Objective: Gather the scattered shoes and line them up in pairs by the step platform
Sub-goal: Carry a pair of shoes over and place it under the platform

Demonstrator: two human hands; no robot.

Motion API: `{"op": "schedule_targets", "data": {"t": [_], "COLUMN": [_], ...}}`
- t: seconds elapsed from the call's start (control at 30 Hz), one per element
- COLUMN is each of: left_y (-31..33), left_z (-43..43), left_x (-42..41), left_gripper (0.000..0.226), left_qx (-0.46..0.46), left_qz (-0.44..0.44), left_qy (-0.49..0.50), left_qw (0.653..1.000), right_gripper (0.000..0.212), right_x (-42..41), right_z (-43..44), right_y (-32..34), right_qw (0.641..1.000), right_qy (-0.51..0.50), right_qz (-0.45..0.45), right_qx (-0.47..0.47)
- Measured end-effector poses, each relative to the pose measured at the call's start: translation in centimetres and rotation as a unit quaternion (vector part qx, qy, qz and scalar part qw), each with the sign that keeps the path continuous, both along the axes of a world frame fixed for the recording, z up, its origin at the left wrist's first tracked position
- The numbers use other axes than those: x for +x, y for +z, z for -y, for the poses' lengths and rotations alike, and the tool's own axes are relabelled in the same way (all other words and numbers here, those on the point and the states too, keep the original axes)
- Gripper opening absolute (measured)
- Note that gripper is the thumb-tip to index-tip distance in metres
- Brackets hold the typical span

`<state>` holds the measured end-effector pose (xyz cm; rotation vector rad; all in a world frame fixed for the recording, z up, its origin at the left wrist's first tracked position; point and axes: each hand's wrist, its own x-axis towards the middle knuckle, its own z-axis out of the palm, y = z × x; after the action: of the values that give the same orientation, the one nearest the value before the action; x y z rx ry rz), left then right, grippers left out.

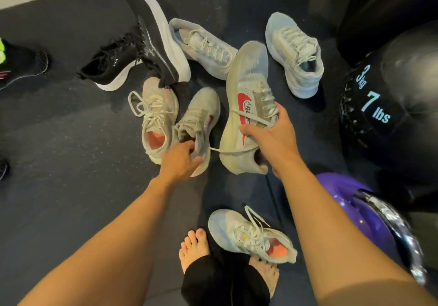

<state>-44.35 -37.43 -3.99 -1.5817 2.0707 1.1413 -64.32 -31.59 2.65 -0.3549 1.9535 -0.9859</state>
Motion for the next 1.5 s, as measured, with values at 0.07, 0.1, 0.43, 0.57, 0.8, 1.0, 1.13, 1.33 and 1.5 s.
{"op": "schedule_targets", "data": {"t": [0.07, 0.1, 0.43, 0.57, 0.8, 1.0, 1.13, 1.33, 1.5], "left_y": [3.6, 5.8, 17.6, 43.5, 68.8, 83.8, 89.0, 92.0, 90.4], "left_z": [2.7, 4.8, -4.6, 9.3, 0.9, -5.5, -10.1, -15.3, -19.8], "left_x": [0.1, 0.6, 0.0, -7.5, -12.0, -13.3, -13.9, -16.1, -17.1], "left_gripper": [0.007, 0.02, 0.041, 0.02, 0.025, 0.039, 0.056, 0.046, 0.045], "left_qx": [0.125, 0.195, 0.044, -0.208, -0.15, -0.132, -0.118, -0.122, -0.06], "left_qz": [-0.157, -0.236, 0.038, -0.16, -0.168, -0.28, -0.26, -0.2, -0.166], "left_qy": [0.269, 0.357, -0.121, 0.102, -0.255, -0.338, -0.435, -0.57, -0.619], "left_qw": [0.942, 0.882, 0.991, 0.96, 0.94, 0.889, 0.854, 0.787, 0.765], "right_gripper": [0.086, 0.085, 0.083, 0.077, 0.053, 0.015, 0.017, 0.031, 0.034], "right_x": [-0.2, -0.3, -2.6, -4.2, -6.8, -8.5, -8.2, -6.8, -5.1], "right_z": [0.0, 0.1, 4.1, 5.0, 1.9, -4.3, -9.2, -16.0, -21.7], "right_y": [1.6, 2.7, 21.9, 34.5, 60.9, 77.7, 84.1, 85.7, 85.2], "right_qw": [1.0, 1.0, 0.997, 0.986, 0.918, 0.858, 0.842, 0.866, 0.875], "right_qy": [-0.009, -0.017, -0.003, 0.071, 0.226, 0.291, 0.266, 0.141, 0.062], "right_qz": [-0.008, -0.01, -0.037, -0.152, -0.291, -0.346, -0.358, -0.346, -0.317], "right_qx": [-0.005, -0.009, -0.073, -0.018, 0.15, 0.244, 0.303, 0.333, 0.36]}}
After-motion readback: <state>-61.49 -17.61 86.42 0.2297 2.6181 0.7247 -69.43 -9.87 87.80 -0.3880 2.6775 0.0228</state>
